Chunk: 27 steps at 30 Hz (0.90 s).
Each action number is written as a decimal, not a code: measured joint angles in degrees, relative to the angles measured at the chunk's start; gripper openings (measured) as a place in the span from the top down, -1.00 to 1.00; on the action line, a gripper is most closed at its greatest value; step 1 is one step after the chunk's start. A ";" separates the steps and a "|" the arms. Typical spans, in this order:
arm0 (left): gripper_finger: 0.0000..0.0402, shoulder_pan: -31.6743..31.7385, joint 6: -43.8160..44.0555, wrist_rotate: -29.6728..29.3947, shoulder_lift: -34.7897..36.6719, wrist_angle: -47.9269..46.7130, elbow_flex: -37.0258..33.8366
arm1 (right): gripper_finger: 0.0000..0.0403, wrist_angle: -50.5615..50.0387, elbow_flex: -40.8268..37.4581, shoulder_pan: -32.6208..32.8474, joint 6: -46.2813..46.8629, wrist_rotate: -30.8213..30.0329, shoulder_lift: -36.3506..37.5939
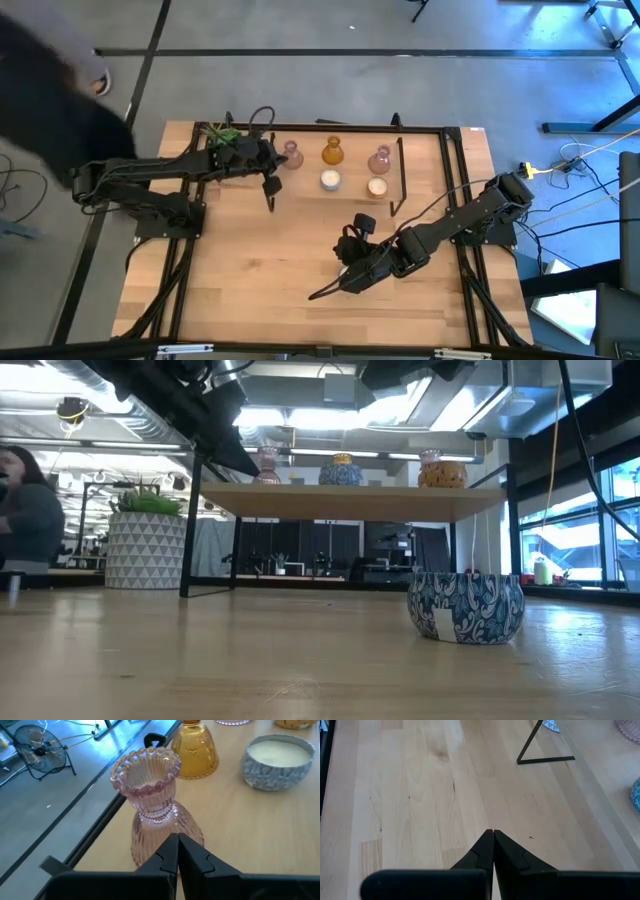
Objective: Pick & Place candle stick holders
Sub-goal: Put the pink candle holder on the shelf aligned with the yellow and pink candle holders
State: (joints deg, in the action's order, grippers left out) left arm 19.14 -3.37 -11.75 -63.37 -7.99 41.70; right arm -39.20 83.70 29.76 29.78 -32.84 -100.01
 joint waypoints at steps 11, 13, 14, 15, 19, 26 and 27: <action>0.99 -3.39 0.61 2.26 0.00 0.56 0.02 | 0.95 0.03 0.00 -0.07 -0.01 0.02 -0.37; 0.99 -3.27 0.58 0.12 0.00 0.60 0.02 | 0.95 0.48 0.04 -0.17 -0.02 -0.11 -0.77; 0.99 -3.13 0.54 -0.42 0.00 0.62 0.02 | 0.95 0.24 0.02 -0.17 -0.14 -0.05 -0.95; 0.99 -2.94 0.48 -0.57 0.00 0.79 0.02 | 0.95 0.18 -0.02 -0.17 -0.22 0.11 -0.98; 0.99 -2.34 0.03 -0.52 -0.74 1.01 0.08 | 0.95 0.51 0.03 -0.42 -0.37 0.16 -1.44; 0.99 -1.73 -0.68 -0.57 -2.78 3.55 0.08 | 0.95 0.61 0.02 -0.74 -0.61 0.52 -1.44; 0.99 -1.73 -0.87 -0.63 -3.03 3.90 0.08 | 0.95 0.56 0.02 -0.74 -0.61 0.53 -1.43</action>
State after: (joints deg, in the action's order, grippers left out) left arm 17.41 -4.24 -12.38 -66.41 -4.09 41.78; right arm -38.64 83.72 29.02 29.17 -32.31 -101.44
